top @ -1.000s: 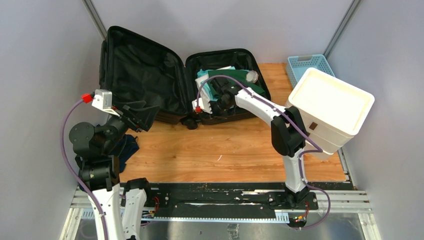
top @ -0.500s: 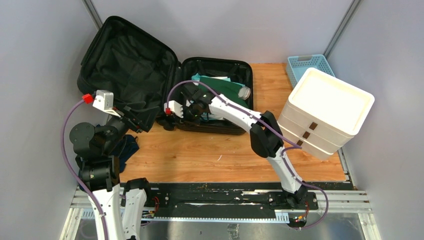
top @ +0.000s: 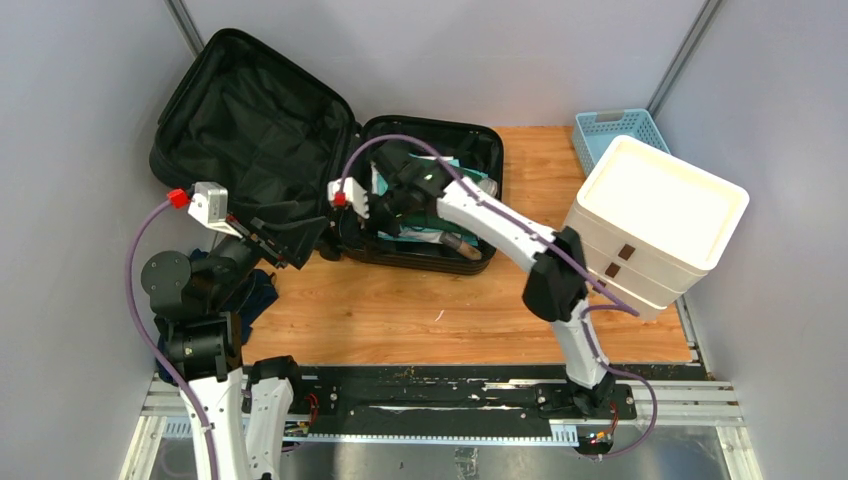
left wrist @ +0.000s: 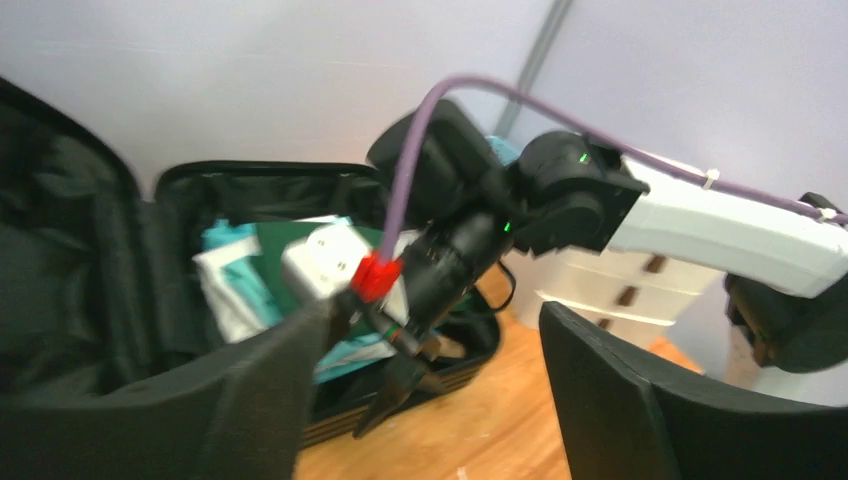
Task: Open, take out, and arrange the luggage
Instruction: Adjust the luggage at the center of the board, then adjust the storage box at the center of the board.
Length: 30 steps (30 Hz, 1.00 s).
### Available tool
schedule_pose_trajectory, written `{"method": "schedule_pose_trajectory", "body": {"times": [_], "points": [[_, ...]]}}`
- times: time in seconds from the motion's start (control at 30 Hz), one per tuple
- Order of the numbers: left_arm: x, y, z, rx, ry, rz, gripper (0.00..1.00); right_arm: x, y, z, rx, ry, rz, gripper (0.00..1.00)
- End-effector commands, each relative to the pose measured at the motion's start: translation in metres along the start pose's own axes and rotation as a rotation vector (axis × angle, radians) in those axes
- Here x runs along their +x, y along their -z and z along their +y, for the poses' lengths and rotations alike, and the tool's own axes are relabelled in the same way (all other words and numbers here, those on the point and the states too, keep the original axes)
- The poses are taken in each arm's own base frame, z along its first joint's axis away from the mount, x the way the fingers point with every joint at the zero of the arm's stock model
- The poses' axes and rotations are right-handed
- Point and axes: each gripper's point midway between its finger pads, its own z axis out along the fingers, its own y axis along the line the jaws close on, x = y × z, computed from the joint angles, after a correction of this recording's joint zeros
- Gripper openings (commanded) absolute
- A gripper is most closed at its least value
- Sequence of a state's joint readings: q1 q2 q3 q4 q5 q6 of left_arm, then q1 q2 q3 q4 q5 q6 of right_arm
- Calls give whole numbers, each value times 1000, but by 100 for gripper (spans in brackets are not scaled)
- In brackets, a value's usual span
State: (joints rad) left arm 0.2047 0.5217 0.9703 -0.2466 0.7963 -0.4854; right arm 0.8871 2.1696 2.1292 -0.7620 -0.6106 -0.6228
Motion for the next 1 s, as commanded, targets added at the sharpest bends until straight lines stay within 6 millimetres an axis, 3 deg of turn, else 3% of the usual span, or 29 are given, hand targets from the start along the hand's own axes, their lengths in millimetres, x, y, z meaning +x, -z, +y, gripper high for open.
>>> {"method": "schedule_pose_trajectory", "body": {"times": [0.0, 0.1, 0.2, 0.3, 0.47, 0.57, 0.7, 0.77, 0.87, 0.97], "points": [[-3, -3, -19, 124, 48, -38, 97, -16, 94, 29, -37, 35, -66, 75], [5, -7, -7, 93, 67, -46, 100, -1, 138, 47, -37, 67, -83, 75], [26, -13, 13, 56, 134, -39, 100, 23, 175, 67, -3, 86, -69, 75], [47, -21, 17, 91, 183, 2, 100, 43, 215, 79, 98, 86, -72, 77], [68, -38, 3, 201, 162, 102, 100, 71, 281, 56, 319, -84, -158, 79], [84, -51, -15, 279, 121, 170, 100, 83, 310, 46, 410, -180, -242, 79], [134, -59, 12, 95, -145, 446, 100, 104, 348, 27, 588, -307, -263, 79], [153, -59, 24, 52, -195, 542, 100, 123, 371, 16, 716, -411, -253, 78], [175, -59, 27, 72, -188, 571, 100, 154, 407, 4, 926, -550, -209, 76], [185, -54, 32, 59, -193, 570, 100, 167, 431, 2, 1046, -592, -156, 76]]}}
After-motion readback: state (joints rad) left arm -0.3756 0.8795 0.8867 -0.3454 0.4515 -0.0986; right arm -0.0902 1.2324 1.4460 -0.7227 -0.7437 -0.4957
